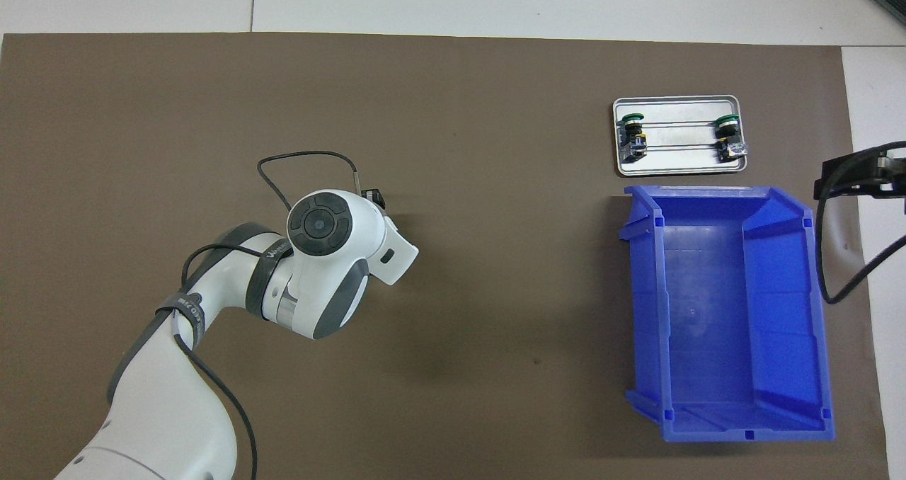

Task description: Place and press button with both arms

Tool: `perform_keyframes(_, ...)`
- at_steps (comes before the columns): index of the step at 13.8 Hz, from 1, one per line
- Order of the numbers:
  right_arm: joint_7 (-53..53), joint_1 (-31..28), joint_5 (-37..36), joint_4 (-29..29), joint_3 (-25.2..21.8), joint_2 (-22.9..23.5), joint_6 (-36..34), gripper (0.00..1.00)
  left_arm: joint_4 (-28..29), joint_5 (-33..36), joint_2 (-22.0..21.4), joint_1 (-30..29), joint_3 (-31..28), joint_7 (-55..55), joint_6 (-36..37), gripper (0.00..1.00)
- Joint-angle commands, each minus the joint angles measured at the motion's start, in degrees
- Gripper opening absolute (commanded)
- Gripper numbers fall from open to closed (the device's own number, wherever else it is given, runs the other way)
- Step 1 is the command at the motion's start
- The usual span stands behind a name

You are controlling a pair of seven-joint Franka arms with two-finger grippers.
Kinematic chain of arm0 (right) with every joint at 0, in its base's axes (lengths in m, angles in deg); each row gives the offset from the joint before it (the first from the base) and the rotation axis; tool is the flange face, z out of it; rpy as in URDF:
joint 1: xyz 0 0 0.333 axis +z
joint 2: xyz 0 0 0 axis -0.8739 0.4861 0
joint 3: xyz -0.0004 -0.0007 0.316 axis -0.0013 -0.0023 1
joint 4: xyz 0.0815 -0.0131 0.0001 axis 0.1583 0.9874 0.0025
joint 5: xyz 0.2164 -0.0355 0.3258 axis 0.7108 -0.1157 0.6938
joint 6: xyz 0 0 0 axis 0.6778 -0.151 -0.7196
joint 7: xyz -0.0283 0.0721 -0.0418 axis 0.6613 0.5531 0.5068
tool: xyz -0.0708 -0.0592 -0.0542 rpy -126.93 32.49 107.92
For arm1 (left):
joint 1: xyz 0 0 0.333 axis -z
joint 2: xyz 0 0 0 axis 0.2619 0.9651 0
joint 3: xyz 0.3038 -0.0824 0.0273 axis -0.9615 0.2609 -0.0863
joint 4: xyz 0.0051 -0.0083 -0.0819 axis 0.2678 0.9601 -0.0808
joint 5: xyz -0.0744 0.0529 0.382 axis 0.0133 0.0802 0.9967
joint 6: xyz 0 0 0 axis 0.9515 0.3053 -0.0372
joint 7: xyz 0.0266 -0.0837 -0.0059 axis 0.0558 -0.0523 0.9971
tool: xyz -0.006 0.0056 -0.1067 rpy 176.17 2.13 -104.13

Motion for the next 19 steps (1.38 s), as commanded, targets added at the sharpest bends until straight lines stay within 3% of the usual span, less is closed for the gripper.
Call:
perform_keyframes(1,0.9,-0.4,0.3,1.3,0.3,-0.8,1.5,1.0,1.1,-0.6,-0.1,0.3,-1.0,-2.0,-1.7,0.21)
perform_keyframes(8,1.0,-0.7,0.3,1.5,0.3,-0.8,2.3,1.0,-1.9,-1.8,-0.6,-4.2,0.3,-3.4,-1.4,0.12)
perform_keyframes(10,1.0,-0.7,0.3,1.5,0.3,-0.8,2.2,1.0,-2.4,-10.9,-0.8,-5.1,0.7,-7.4,-1.2,0.1)
perform_keyframes(14,1.0,-0.7,0.3,1.5,0.3,-0.8,2.3,1.0,-5.3,-37.3,-0.9,-6.8,0.2,-26.9,2.8,0.08)
perform_keyframes(19,1.0,-0.8,0.3,1.5,0.3,-0.8,2.2,1.0,-8.2,-54.2,-1.0,-13.6,0.5,-40.0,11.2,0.05)
